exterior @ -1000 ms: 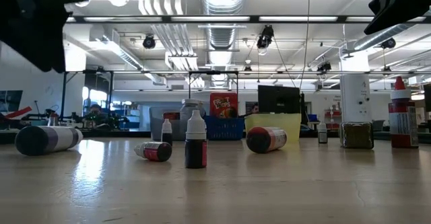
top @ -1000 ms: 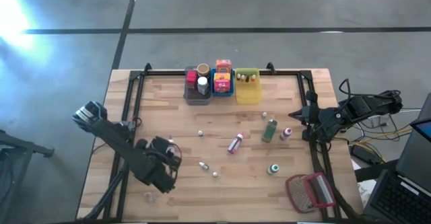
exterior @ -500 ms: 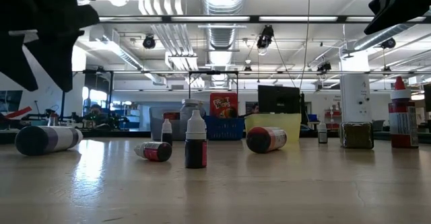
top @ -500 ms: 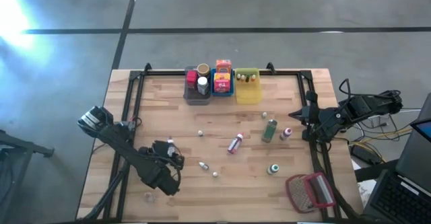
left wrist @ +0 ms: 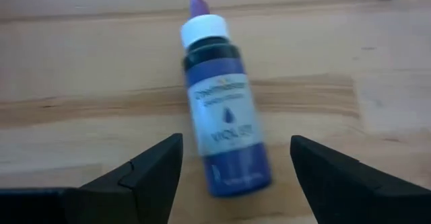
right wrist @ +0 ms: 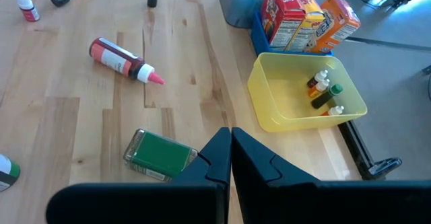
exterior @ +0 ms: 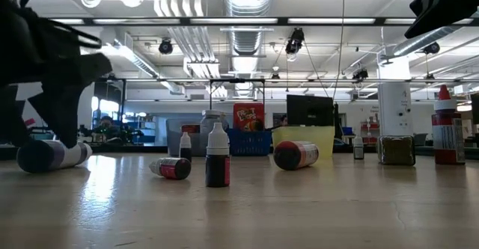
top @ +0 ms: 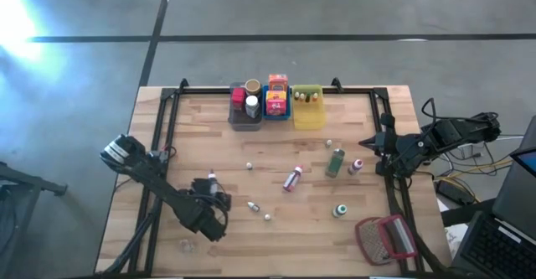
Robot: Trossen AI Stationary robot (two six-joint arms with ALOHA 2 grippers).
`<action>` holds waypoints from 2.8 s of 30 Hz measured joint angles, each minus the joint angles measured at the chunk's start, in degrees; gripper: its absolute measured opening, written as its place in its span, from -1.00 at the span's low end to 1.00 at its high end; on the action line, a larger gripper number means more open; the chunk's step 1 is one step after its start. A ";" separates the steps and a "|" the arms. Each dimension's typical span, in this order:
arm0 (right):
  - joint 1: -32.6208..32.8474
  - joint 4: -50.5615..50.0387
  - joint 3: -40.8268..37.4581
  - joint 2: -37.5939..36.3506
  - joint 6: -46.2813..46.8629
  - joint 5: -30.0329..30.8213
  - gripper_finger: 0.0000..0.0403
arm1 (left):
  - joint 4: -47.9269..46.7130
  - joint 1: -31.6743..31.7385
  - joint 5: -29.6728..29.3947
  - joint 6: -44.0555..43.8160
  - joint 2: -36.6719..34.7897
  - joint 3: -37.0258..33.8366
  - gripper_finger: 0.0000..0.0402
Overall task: Pick & Place Kitchen Items
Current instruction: Move the large violet food coloring bottle to the center of the table
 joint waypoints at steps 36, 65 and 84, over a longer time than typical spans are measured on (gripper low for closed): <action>0.00 0.00 -0.01 0.00 -0.02 -0.01 -0.96 | 9.67 17.05 10.22 22.15 -3.02 -9.41 -0.04; 0.02 0.00 0.00 0.00 -0.02 0.01 -0.96 | 24.52 14.37 -10.01 47.97 -9.01 -5.09 -0.19; 0.01 0.00 0.01 0.00 -0.02 0.00 -0.96 | 105.66 18.20 -18.33 118.10 -5.65 -16.47 -0.19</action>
